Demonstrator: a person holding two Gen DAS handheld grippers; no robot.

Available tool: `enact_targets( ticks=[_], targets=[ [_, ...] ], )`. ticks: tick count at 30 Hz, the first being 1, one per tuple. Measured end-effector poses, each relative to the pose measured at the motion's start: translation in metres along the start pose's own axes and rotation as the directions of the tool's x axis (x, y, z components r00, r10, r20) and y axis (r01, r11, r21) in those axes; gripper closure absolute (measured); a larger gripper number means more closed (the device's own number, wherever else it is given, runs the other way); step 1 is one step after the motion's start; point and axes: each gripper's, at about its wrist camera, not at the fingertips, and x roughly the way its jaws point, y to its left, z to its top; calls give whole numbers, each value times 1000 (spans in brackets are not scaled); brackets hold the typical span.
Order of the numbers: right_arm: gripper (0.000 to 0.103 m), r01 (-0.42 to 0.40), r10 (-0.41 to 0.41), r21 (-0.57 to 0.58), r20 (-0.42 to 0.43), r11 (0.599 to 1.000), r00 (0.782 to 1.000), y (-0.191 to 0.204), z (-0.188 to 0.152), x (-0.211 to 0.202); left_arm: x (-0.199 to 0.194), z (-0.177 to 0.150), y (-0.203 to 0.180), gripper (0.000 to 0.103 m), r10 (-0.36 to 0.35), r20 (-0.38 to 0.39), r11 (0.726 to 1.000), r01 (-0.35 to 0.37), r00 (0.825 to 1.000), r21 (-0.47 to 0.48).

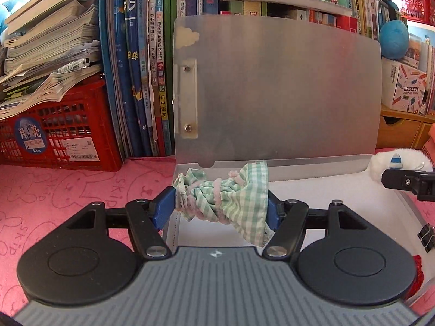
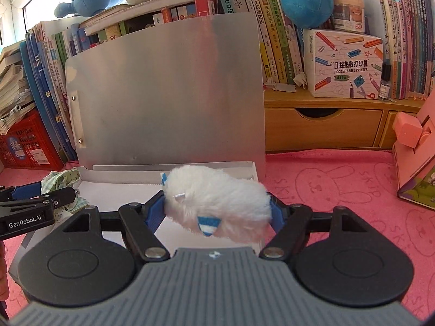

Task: Organize objects
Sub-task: 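Carry the dress and white plush into the box and release both, then withdraw both tools from the box and move the left tool to the purple plush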

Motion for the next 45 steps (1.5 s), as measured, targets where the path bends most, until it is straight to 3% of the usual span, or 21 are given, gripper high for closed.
enact_targets(
  ticks=[8,11,18,22,30,38,45],
  targets=[
    [27,14,-17,-57,-59,998,998,5,-2,39,37,5,3,32,5,-111,1000,-5,994,-4],
    [21,15,-19,-62,-66,998,998,7,-1,41,44,6,0,31,24,-145,1000,-21,989,21],
    [18,20,-22,-60,-37,998,999,8,1,18,20,3,-1,22,1,-116,1000,2,993,31],
    [18,16,-17,-43,-14,999,1000,8,1,-10,-9,3,-1,18,19,-81,999,-16,997,48],
    [17,-6,9,-63,54,998,999,15,-12,-88,-88,-11,-2,16,-19,-18,1000,19,1000,23],
    [16,-42,55,-126,97,991,994,28,-61,-165,-181,-72,-12,14,-107,27,994,107,994,32],
    [16,-55,76,-178,113,982,991,32,-110,-214,-241,-134,-18,13,-140,54,990,138,989,37]
  ],
)
